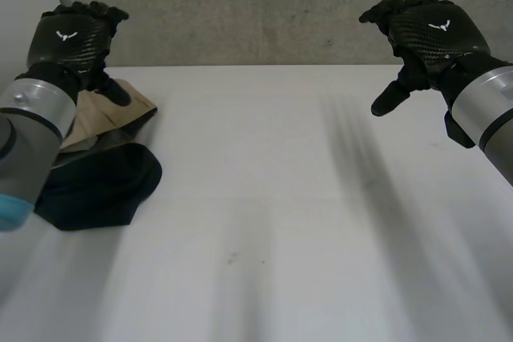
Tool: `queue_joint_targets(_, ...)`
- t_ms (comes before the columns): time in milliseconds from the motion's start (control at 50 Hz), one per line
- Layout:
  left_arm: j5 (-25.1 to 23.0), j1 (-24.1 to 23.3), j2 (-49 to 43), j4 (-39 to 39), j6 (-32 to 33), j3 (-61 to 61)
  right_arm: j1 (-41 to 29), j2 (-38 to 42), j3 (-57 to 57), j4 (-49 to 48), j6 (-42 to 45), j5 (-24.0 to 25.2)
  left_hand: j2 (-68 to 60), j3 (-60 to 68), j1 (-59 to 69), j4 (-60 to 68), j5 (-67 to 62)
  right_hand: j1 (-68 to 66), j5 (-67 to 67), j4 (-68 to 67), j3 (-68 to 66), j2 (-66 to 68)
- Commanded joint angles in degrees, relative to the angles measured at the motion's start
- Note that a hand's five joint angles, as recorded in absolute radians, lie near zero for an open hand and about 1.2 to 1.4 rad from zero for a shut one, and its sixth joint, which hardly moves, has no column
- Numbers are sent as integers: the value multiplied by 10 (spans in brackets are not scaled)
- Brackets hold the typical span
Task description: Fold the laundry.
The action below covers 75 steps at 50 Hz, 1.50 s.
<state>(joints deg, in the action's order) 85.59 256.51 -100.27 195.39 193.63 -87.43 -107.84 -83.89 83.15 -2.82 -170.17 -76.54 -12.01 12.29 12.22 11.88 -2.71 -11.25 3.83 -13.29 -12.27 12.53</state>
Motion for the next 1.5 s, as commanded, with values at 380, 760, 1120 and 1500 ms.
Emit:
queue_joint_targets(380,-104,201,-339,-1,246,232,1,21,3,0,2,0,-680,677,678,681,-673,12,-38,33,23,-25)
queue_joint_targets(760,-52,-142,-27,-4,-105,36,10,-2,-19,1,10,-10,-680,677,678,681,-673,12,-38,33,23,-25)
queue_joint_targets(1120,-48,-183,-51,-99,-124,16,25,4,-31,34,30,-14,20,-23,-22,-19,27,12,-38,33,23,-25)
queue_joint_targets(1500,-126,-70,-216,-29,133,64,-21,72,29,164,-14,-36,20,-23,-22,-19,27,12,-38,33,23,-25)
